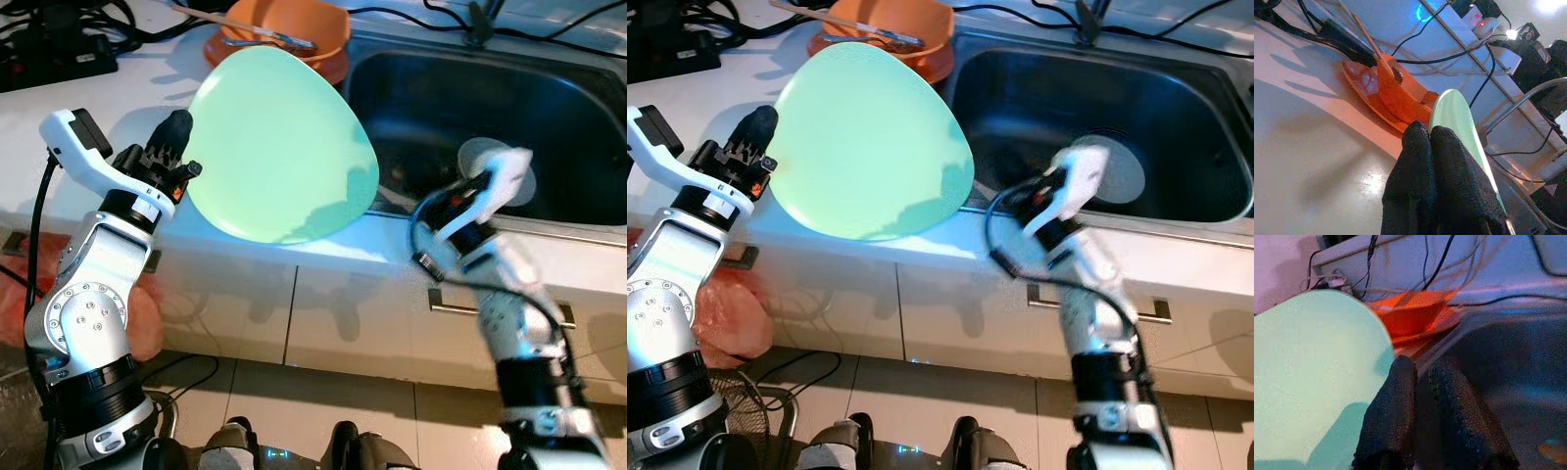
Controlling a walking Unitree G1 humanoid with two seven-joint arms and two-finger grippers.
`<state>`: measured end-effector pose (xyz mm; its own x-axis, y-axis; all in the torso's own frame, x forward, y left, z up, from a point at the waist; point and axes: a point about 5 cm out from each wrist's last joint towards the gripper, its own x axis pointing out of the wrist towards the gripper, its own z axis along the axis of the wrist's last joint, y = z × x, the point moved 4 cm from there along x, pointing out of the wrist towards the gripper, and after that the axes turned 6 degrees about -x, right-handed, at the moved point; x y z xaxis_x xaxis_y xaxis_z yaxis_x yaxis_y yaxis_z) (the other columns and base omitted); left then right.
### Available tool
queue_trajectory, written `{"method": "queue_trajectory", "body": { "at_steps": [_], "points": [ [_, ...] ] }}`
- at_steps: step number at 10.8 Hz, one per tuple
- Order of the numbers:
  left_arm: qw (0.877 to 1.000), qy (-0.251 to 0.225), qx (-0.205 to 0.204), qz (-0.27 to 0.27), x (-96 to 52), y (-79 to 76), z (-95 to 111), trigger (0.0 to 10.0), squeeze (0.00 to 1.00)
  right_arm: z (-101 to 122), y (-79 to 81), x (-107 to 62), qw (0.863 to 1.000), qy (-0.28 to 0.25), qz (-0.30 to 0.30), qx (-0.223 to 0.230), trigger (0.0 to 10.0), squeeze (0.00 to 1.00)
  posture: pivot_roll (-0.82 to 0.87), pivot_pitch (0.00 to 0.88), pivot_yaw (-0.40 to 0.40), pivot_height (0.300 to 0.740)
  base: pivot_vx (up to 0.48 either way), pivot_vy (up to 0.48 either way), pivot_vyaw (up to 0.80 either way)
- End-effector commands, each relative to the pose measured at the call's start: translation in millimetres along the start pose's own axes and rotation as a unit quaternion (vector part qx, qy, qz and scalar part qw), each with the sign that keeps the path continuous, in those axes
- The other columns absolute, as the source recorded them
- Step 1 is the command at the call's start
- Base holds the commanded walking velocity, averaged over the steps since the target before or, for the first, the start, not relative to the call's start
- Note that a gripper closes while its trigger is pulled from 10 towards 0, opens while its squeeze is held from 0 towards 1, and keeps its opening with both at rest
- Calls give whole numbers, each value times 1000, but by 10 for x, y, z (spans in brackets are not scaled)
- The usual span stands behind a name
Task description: Kitchen organization
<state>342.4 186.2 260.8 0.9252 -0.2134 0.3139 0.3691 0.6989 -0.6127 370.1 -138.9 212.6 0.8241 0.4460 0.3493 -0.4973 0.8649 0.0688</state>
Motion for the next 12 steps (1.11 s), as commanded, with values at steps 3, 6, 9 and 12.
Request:
{"method": "queue_trajectory", "body": {
  "at_steps": [3, 6, 9, 12],
  "points": [
    [999, -2, -34, -18, 42, -99, -112, 10000, 0, 166, -360, -87, 998, -10, -55, -31, 10000, 0, 192, 206, -87, 740, 0, 0, 0],
    [992, -29, -120, -29, 185, -255, -239, 10000, 0, 65, -461, -177, 996, 6, -78, -29, 10000, 0, 182, 204, -87, 740, 0, 0, 0],
    [984, -35, -169, -48, 336, -430, -375, 10000, 0, 12, -494, -197, 996, 10, -90, -22, 10000, 0, 176, 199, -85, 740, 0, 0, 0],
    [982, -29, -178, -50, 375, -477, -430, 10000, 0, 47, -546, -214, 995, 4, -101, -24, 10000, 0, 173, 197, -83, 740, 0, 0, 0]
  ]
}}
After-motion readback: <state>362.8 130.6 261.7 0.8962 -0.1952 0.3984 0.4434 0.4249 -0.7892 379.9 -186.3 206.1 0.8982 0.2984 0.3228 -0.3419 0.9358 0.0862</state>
